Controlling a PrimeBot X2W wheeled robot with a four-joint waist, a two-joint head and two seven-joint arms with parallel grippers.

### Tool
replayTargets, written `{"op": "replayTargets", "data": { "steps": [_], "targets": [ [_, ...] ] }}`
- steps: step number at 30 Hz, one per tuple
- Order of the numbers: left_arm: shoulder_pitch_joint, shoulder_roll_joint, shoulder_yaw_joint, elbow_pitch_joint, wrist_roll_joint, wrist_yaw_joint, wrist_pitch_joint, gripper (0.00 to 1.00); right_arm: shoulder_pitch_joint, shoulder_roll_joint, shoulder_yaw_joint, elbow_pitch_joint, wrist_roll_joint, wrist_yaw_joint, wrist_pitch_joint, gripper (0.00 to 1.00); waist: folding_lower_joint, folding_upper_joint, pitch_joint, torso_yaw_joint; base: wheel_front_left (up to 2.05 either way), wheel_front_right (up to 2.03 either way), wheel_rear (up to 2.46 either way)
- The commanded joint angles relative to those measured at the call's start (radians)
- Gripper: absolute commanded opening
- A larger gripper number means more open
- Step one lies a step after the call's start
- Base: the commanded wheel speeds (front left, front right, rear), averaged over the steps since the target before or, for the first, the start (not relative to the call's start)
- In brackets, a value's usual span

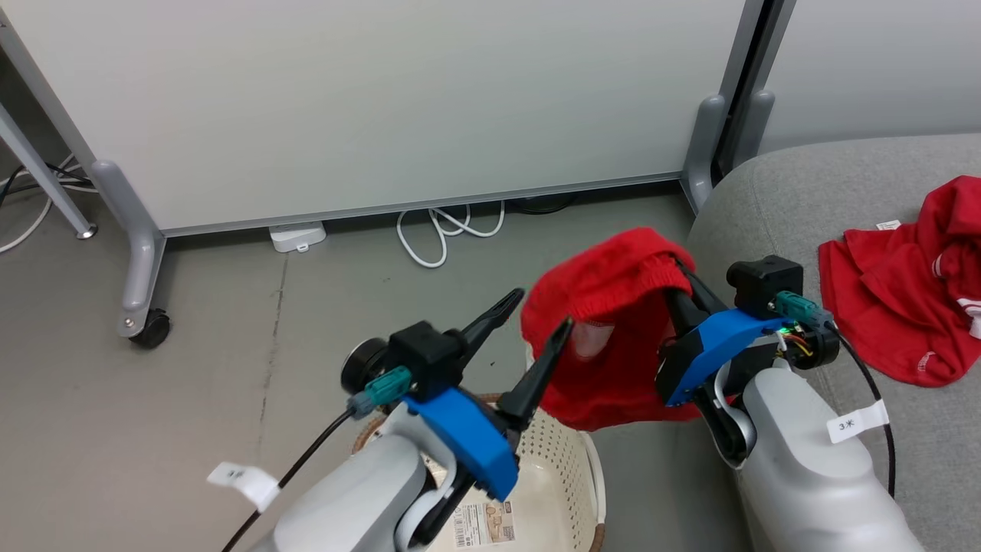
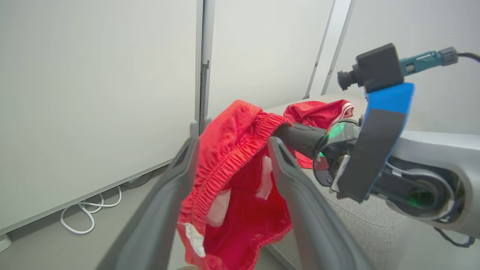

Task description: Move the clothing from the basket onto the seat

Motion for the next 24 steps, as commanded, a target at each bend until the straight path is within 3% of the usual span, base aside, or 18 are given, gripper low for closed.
{"op": "replayTargets", "data": {
  "steps": [1, 9, 14, 24],
  "targets": [
    [0.045, 0.021, 0.033, -0.03, 0.031, 0.008, -0.004, 1.0, -0.002, 0.0, -0.014, -0.012, -0.012, 0.0, -0.007, 0.0, 0.0, 0.0, 0.001, -0.002, 0.0, 0.0, 0.0],
    [0.306, 0.079, 0.319, -0.204, 0.227, 0.034, -0.005, 1.0, 0.066, 0.0, -0.071, -0.083, -0.046, 0.0, -0.008, 0.0, 0.0, 0.0, 0.012, -0.043, 0.0, 0.0, 0.0],
    [0.425, 0.06, 0.482, -0.25, 0.3, 0.031, -0.005, 1.0, 0.099, -0.001, -0.079, -0.121, -0.058, 0.0, -0.008, 0.0, 0.0, 0.0, 0.018, -0.077, 0.0, 0.0, 0.0],
    [0.501, 0.011, 0.633, -0.255, 0.41, -0.017, -0.005, 1.0, 0.146, -0.001, -0.093, -0.204, -0.064, 0.0, 0.011, 0.0, 0.0, 0.0, 0.029, -0.16, 0.0, 0.0, 0.0]
  ]
}}
